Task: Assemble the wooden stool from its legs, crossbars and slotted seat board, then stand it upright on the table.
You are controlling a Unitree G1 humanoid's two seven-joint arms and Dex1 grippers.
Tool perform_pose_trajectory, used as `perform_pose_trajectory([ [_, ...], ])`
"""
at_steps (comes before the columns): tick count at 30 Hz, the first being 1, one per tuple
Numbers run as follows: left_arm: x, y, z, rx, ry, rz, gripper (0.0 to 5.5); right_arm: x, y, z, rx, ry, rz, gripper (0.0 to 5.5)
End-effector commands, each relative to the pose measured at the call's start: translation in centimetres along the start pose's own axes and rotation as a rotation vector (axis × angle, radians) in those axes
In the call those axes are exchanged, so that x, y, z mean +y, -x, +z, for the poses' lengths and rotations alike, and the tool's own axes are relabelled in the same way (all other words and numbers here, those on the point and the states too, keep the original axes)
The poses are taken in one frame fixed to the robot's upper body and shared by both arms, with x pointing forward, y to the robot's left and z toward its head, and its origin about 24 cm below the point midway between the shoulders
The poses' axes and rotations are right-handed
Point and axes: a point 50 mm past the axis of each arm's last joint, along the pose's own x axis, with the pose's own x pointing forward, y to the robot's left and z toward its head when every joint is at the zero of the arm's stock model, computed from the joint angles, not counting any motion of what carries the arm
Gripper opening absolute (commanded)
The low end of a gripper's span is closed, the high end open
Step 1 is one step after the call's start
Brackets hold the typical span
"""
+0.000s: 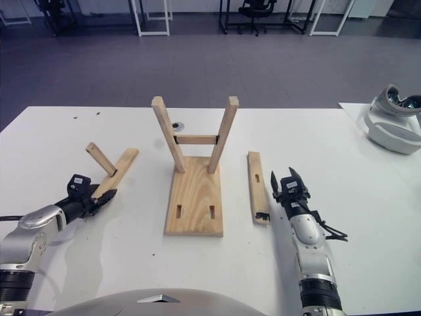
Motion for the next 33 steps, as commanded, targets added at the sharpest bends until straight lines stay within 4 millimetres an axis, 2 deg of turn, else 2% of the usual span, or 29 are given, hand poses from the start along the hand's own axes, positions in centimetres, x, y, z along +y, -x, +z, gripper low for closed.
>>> perform_pose_trajectory([
  [1, 0.4, 0.0, -0.9, 0.064, -0.017, 0.027, 2.76, 0.1, 0.0, -0.2, 0.013, 0.005, 0.004, 2.55],
  [5, 0.5, -0.1, -0.5, 0.04, -0.034, 0.02, 2.06, 0.1, 0.3, -0.5, 0.033, 0.024, 0.022, 2.55],
  [8, 1.2, -0.1, -0.3, -0.022, 0.011, 0.039, 2.02, -1.7, 0.0, 0.8, 0.009, -0.084, 0.001, 2.55],
  [10, 2.3, 0.8, 2.7, -0.227, 0.05, 0.059, 2.02, -4.2, -0.9, 4.1, -0.1, -0.284, 0.004, 2.55],
  [12, 2.8, 2.9, 7.9, -0.525, 0.055, 0.021, 2.02, -6.1, -2.0, 10.2, -0.297, -0.462, 0.115, 2.55],
  [13, 2.4, 4.0, 10.6, -0.651, 0.033, -0.014, 2.02, -5.9, -2.3, 13.6, -0.39, -0.501, 0.228, 2.74],
  [16, -0.9, 6.3, 17.0, -0.887, -0.078, -0.156, 2.02, -3.0, -2.7, 22.4, -0.611, -0.613, 0.507, 3.16],
  [18, -3.4, 6.7, 19.6, -0.942, -0.165, -0.25, 2.02, -1.1, -2.7, 26.9, -0.696, -0.722, 0.647, 3.19],
  [20, -6.3, 6.7, 21.1, -0.963, -0.223, -0.347, 2.02, 1.2, -2.9, 30.1, -0.71, -0.833, 0.782, 3.19],
  [22, -8.8, 6.1, 21.5, -0.943, -0.276, -0.428, 2.02, 2.9, -2.7, 31.6, -0.694, -0.922, 0.881, 3.19],
  [25, -10.7, 5.5, 21.2, -0.899, -0.351, -0.493, 2.02, 3.9, -2.2, 32.1, -0.664, -1.016, 0.936, 3.19],
  [30, -11.3, 5.3, 20.8, -0.872, -0.397, -0.518, 2.02, 3.7, -2.5, 31.6, -0.61, -1.113, 0.911, 3.19],
  [33, -11.5, 5.1, 20.5, -0.851, -0.445, -0.514, 2.02, 3.4, -2.4, 31.0, -0.579, -1.156, 0.892, 2.7],
])
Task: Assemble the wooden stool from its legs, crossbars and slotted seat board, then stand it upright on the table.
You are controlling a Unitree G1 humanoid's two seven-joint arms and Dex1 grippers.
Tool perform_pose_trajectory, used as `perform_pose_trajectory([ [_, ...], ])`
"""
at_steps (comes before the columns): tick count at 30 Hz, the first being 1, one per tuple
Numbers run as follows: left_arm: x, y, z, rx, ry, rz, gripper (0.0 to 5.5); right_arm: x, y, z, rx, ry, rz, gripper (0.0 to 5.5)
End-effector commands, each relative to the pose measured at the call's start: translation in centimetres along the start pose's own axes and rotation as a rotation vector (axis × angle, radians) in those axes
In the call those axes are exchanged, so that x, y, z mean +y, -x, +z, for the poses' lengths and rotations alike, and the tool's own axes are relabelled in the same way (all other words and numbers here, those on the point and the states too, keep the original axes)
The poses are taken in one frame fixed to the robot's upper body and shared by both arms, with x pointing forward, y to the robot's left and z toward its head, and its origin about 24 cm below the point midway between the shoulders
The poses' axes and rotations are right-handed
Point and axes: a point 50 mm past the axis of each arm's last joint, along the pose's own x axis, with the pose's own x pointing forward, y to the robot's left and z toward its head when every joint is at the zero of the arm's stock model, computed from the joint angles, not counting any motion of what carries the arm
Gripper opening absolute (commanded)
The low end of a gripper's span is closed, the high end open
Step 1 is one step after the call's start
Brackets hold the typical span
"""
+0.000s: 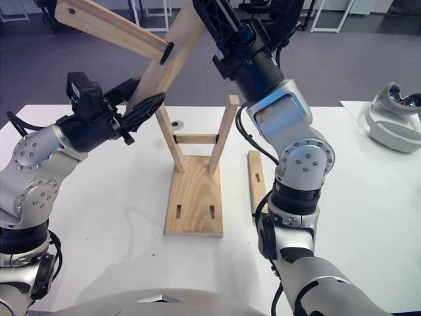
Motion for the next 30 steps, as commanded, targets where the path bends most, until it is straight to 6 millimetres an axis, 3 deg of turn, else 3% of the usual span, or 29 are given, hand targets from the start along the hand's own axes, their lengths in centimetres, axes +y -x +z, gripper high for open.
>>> perform_pose_trajectory([
  [1, -0.5, -0.1, -0.1, 0.045, -0.071, -0.053, 2.02, -0.1, 0.6, -0.1, 0.01, -0.048, -0.028, 2.46],
  [6, -1.2, -0.1, -0.3, 0.053, -0.108, -0.11, 2.02, -1.1, 1.7, -1.1, 0.056, -0.112, -0.128, 1.32],
  [11, -1.7, 0.2, -1.3, 0.093, -0.098, -0.118, 2.02, -1.6, 4.0, -1.4, 0.043, -0.16, -0.199, 1.1],
  [12, -2.1, 0.4, -1.8, 0.116, -0.063, -0.136, 2.02, -1.8, 5.2, -1.7, 0.048, -0.136, -0.219, 1.1],
  [13, -2.9, 0.8, -2.8, 0.15, -0.016, -0.149, 2.39, -2.6, 7.4, -2.3, 0.061, -0.107, -0.282, 1.1],
  [15, -4.5, 2.5, -4.9, 0.245, 0.069, -0.145, 2.64, -3.1, 12.0, -3.0, 0.06, -0.099, -0.399, 1.02],
  [17, -5.2, 6.0, -7.9, 0.392, 0.144, -0.048, 2.96, -3.2, 16.8, -2.9, 0.018, -0.103, -0.564, 1.02],
  [20, -4.8, 10.9, -12.0, 0.629, 0.171, 0.154, 3.56, -3.4, 20.6, -3.2, 0.029, -0.074, -0.725, 1.02],
  [23, -5.5, 12.3, -14.2, 0.745, 0.206, 0.227, 3.84, -4.0, 22.0, -4.3, 0.102, -0.047, -0.805, 1.02],
  [26, -6.4, 11.5, -15.1, 0.758, 0.238, 0.211, 3.84, -4.6, 22.8, -4.9, 0.141, -0.002, -0.868, 1.02],
  [30, -7.6, 10.5, -15.9, 0.788, 0.28, 0.194, 3.84, -4.6, 23.7, -3.9, 0.177, 0.1, -0.935, 1.03],
])
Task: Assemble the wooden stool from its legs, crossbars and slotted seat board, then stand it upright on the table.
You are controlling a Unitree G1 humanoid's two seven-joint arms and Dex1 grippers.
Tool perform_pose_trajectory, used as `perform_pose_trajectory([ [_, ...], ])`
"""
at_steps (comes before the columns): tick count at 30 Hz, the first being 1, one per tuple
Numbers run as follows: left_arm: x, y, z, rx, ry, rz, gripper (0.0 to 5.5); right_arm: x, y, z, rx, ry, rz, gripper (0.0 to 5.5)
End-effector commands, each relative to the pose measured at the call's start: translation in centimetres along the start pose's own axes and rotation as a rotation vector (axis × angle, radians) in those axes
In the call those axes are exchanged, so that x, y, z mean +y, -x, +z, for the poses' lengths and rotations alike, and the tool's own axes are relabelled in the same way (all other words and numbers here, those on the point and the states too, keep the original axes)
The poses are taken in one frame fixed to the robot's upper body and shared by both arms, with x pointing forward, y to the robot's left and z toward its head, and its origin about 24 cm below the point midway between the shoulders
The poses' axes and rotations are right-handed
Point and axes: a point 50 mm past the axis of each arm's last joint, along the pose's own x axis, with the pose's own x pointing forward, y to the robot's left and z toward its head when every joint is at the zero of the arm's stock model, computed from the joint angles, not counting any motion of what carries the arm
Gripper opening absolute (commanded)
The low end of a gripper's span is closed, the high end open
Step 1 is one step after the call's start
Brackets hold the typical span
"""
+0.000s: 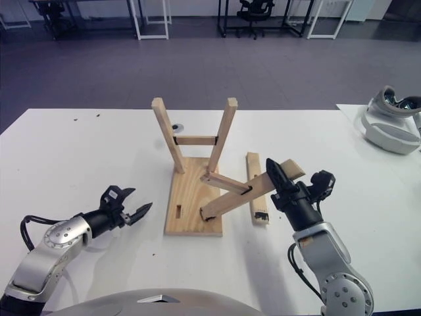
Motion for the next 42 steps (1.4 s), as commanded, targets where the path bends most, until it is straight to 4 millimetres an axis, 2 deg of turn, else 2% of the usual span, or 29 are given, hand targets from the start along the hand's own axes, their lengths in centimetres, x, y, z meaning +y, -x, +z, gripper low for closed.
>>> perform_pose_trajectory([
  [1, -1.0, -1.1, -0.2, 0.04, 0.024, -0.007, 3.84, -1.5, 1.0, 0.9, 0.021, 0.124, -0.125, 1.03],
  [5, -2.9, -1.8, -0.4, 0.063, 0.05, -0.056, 3.84, -1.3, 0.8, 1.6, 0.019, 0.183, -0.134, 1.03],
  [10, -4.7, -2.0, 1.6, -0.018, 0.115, -0.128, 3.84, -0.4, 0.3, 2.2, 0.047, 0.355, -0.155, 1.05],
  [12, -5.4, -2.1, 2.8, -0.074, 0.149, -0.16, 3.84, 0.3, -0.7, 2.7, 0.048, 0.485, -0.182, 1.07],
  [15, -5.5, -2.1, 3.9, -0.124, 0.176, -0.169, 3.84, 2.4, -2.8, 3.6, 0.042, 0.634, -0.137, 1.07],
  [16, -5.4, -2.0, 4.2, -0.138, 0.18, -0.165, 3.84, 2.7, -3.1, 3.3, 0.062, 0.657, -0.118, 1.07],
  [20, -4.9, -2.1, 5.5, -0.185, 0.179, -0.156, 3.84, 1.2, -3.2, 0.5, 0.233, 0.698, -0.158, 1.04],
  [24, -4.6, -2.2, 6.3, -0.217, 0.17, -0.154, 3.84, 0.3, -3.4, -0.4, 0.265, 0.706, -0.167, 1.04],
  [28, -4.2, -2.2, 6.2, -0.218, 0.173, -0.133, 3.84, 2.5, -4.7, 2.6, 0.068, 0.646, -0.07, 1.04],
  [32, -3.4, -2.1, 5.9, -0.211, 0.162, -0.102, 3.84, 4.9, -5.3, 4.2, -0.051, 0.578, 0.072, 1.04],
  [33, -3.1, -2.1, 5.8, -0.209, 0.158, -0.093, 3.84, 5.6, -5.4, 4.7, -0.079, 0.562, 0.112, 1.39],
  [35, -2.6, -2.0, 5.6, -0.205, 0.154, -0.075, 3.84, 7.3, -5.5, 6.3, -0.149, 0.535, 0.208, 1.7],
  [40, -1.8, -2.0, 5.7, -0.216, 0.144, -0.043, 3.84, 12.7, -4.2, 12.9, -0.361, 0.494, 0.482, 2.63],
  [41, -1.6, -2.0, 5.7, -0.22, 0.142, -0.038, 3.84, 12.7, -4.1, 14.3, -0.406, 0.462, 0.48, 2.67],
  [42, -1.4, -2.0, 5.9, -0.23, 0.139, -0.03, 3.84, 11.3, -4.8, 15.3, -0.417, 0.457, 0.378, 2.67],
])
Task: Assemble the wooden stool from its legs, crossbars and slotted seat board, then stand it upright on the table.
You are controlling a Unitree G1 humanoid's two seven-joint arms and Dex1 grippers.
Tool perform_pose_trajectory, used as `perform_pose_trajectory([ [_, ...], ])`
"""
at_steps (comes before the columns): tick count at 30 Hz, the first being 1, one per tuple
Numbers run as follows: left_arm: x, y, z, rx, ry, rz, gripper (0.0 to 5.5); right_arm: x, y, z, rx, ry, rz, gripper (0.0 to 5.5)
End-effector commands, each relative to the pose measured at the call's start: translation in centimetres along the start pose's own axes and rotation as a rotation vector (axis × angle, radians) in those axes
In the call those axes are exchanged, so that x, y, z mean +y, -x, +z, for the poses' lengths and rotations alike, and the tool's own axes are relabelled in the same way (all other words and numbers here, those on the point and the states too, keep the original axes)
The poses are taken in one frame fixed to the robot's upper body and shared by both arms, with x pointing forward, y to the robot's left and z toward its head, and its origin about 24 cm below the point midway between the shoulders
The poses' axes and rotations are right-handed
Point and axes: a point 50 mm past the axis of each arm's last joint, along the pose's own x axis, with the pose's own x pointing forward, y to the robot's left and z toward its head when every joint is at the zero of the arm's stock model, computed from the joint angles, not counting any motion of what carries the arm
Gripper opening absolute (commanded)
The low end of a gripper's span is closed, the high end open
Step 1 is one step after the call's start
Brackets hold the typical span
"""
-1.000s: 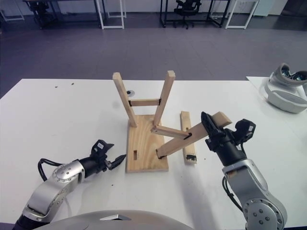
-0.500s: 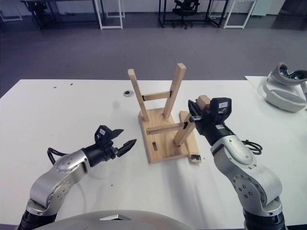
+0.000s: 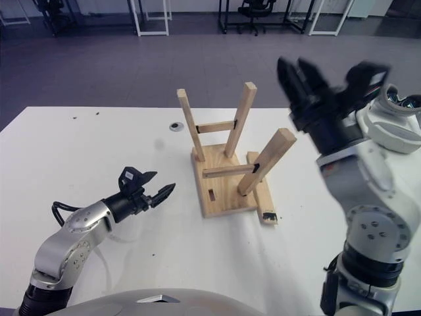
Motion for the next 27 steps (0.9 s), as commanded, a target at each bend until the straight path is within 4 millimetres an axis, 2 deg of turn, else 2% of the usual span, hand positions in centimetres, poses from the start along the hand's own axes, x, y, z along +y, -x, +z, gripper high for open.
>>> perform_pose_trajectory([
  [1, 1.1, -0.2, 0.9, -0.038, -0.032, 0.039, 3.84, -5.1, 0.0, 0.5, 0.04, 0.064, -0.25, 2.67],
  [2, 1.4, -0.3, 1.1, -0.048, -0.039, 0.049, 3.84, -7.0, 1.0, -1.3, 0.139, 0.107, -0.363, 2.67],
  [3, 1.8, -0.5, 1.3, -0.058, -0.047, 0.064, 3.84, -8.6, 2.6, -4.0, 0.261, 0.111, -0.468, 2.67],
  [4, 2.1, -0.6, 1.6, -0.068, -0.051, 0.077, 3.84, -9.3, 4.4, -7.0, 0.388, 0.119, -0.518, 2.67],
  [7, 2.4, -0.8, 1.8, -0.081, -0.056, 0.085, 3.84, -8.7, 8.2, -14.0, 0.67, 0.039, -0.525, 2.67],
  [10, 2.5, -1.0, 1.8, -0.077, -0.063, 0.088, 3.84, -8.3, 10.3, -17.5, 0.84, 0.006, -0.52, 2.67],
  [14, 2.4, -1.2, 1.7, -0.074, -0.069, 0.099, 3.84, -7.7, 11.0, -20.0, 0.959, -0.007, -0.494, 2.67],
  [17, 2.4, -1.2, 1.6, -0.07, -0.069, 0.104, 3.84, -7.3, 11.3, -20.8, 1.003, -0.024, -0.459, 2.67],
  [21, 2.3, -1.5, 1.5, -0.062, -0.072, 0.093, 3.84, -7.2, 12.2, -20.9, 1.047, -0.002, -0.467, 2.67],
  [23, 2.3, -1.5, 1.5, -0.058, -0.073, 0.089, 3.84, -7.5, 12.8, -20.9, 1.096, 0.062, -0.478, 2.67],
  [27, 2.3, -1.4, 1.5, -0.044, -0.091, 0.09, 3.84, -7.8, 14.8, -20.9, 1.199, 0.116, -0.485, 2.1],
])
